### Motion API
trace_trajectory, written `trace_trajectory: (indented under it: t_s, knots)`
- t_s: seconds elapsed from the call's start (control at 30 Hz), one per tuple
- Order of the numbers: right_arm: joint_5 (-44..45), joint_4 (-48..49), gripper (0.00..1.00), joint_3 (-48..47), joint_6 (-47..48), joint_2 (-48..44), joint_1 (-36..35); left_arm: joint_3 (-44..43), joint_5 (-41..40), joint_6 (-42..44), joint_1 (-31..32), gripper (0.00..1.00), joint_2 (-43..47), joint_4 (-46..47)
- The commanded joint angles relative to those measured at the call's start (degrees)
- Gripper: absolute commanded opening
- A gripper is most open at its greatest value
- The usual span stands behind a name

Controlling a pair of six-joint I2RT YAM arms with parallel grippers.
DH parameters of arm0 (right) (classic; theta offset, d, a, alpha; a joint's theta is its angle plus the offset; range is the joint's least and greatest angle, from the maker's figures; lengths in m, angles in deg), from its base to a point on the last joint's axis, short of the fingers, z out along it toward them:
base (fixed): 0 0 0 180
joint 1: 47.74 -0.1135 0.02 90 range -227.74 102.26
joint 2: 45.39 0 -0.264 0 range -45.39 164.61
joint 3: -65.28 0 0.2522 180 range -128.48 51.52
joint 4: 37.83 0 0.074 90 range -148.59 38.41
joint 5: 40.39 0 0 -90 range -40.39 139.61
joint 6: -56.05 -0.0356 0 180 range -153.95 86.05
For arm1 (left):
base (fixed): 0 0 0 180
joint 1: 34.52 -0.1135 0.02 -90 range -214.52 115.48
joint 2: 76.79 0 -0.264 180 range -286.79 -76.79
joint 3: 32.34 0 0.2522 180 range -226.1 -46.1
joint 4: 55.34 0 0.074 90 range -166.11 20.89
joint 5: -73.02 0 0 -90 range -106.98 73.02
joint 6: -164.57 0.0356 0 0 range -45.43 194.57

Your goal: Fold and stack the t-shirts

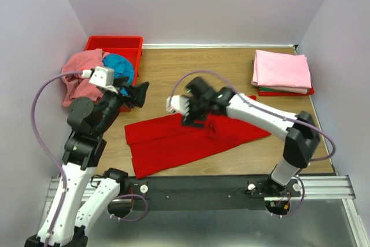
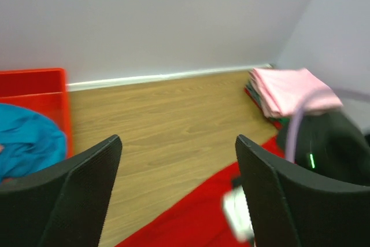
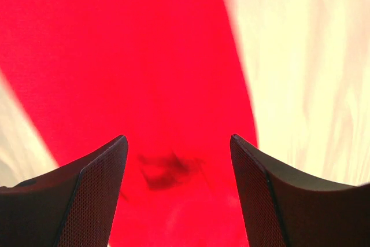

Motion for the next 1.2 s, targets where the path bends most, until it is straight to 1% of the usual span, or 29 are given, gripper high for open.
trace_trajectory:
  t_s: [0.0, 0.03, 0.07, 0.1, 0.13, 0.17, 0.2, 0.23, 0.27, 0.3, 0.33, 0.4, 0.43, 0.47, 0.5, 0.6, 0.63, 0.67, 0.7, 0.73, 0.8, 1.0, 1.17]
  knots:
    - [-8.9, -3.5, 0.78, 4.9, -0.5, -7.1, 17.0, 1.3, 13.9, -0.4, -0.1, 0.84, -7.9, 6.7]
    - [-10.1, -2.9, 0.78, 5.7, -1.6, -8.9, 20.8, 1.4, 16.1, -0.9, 0.0, 0.84, -10.0, 6.7]
    - [-13.0, -1.7, 0.78, 7.7, -3.8, -11.9, 28.7, 1.7, 20.3, -1.5, 0.7, 0.84, -14.1, 8.8]
    - [-14.3, -1.0, 0.78, 8.9, -4.6, -13.9, 32.3, 1.7, 21.2, -1.7, 1.7, 0.84, -16.2, 10.9]
    - [-15.3, 1.4, 0.78, 12.1, -7.3, -15.6, 36.0, 1.4, 21.2, -1.0, 5.1, 0.84, -18.4, 11.7]
    - [-15.7, 1.4, 0.78, 12.1, -8.9, -17.3, 39.4, 0.6, 20.2, -1.0, 5.1, 0.84, -21.0, 11.8]
    - [-17.4, 4.0, 0.78, 15.5, -10.2, -19.2, 42.7, -0.2, 19.0, 1.1, 9.7, 0.84, -23.5, 11.8]
    - [-18.1, 5.2, 0.78, 17.1, -11.3, -21.9, 49.2, -2.8, 18.0, 2.6, 12.3, 0.84, -29.5, 11.1]
    - [-18.6, 7.8, 0.8, 18.6, -14.4, -23.3, 52.3, -4.3, 17.4, 3.8, 14.2, 0.84, -32.9, 10.5]
    - [-19.5, 9.1, 0.81, 20.3, -15.7, -24.4, 55.7, -5.9, 17.1, 6.6, 16.0, 0.82, -36.3, 10.1]
    - [-23.2, 9.9, 0.83, 22.8, -16.6, -26.0, 63.1, -9.7, 16.3, 8.2, 19.2, 0.81, -43.3, 8.4]
    - [-27.5, 11.2, 0.82, 24.8, -18.6, -26.6, 69.7, -13.1, 15.9, 12.1, 22.0, 0.8, -50.0, 7.5]
    - [-31.9, 11.1, 0.83, 26.1, -18.9, -26.5, 74.6, -16.9, 15.3, 15.2, 23.7, 0.8, -56.2, 6.3]
    - [-33.5, 11.0, 0.83, 26.4, -19.3, -26.4, 76.3, -19.2, 14.9, 17.3, 24.6, 0.79, -59.4, 5.5]
    - [-35.6, 11.1, 0.83, 27.0, -19.6, -26.5, 78.7, -24.4, 14.9, 20.4, 25.9, 0.76, -65.7, 3.4]
    - [-37.4, 11.0, 0.83, 27.6, -19.6, -26.4, 79.9, -32.8, 13.4, 24.4, 27.1, 0.75, -74.2, -0.3]
    - [-38.3, 11.0, 0.83, 27.7, -19.6, -26.4, 80.1, -38.6, 13.1, 25.6, 27.4, 0.75, -79.6, -1.6]
    - [-38.7, 11.0, 0.83, 27.9, -19.5, -26.5, 80.1, -41.6, 13.3, 27.4, 27.6, 0.75, -82.2, -4.6]
    - [-38.7, 11.0, 0.83, 28.0, -19.4, -26.5, 80.2, -47.4, 13.6, 28.5, 27.6, 0.75, -87.4, -6.3]
    - [-38.9, 11.0, 0.83, 28.0, -19.4, -26.5, 80.2, -50.0, 13.8, 29.3, 27.7, 0.75, -89.7, -9.2]
    - [-38.9, 11.0, 0.83, 28.2, -19.3, -26.8, 80.3, -55.0, 15.1, 29.4, 27.7, 0.75, -94.7, -10.8]
    - [-40.3, 11.0, 0.83, 28.2, -19.1, -26.6, 80.3, -62.9, 13.3, 28.8, 28.0, 0.75, -102.7, -13.6]
    - [-40.5, 11.1, 0.83, 28.2, -18.9, -26.6, 80.3, -64.5, 14.1, 28.4, 28.0, 0.74, -105.0, -14.4]
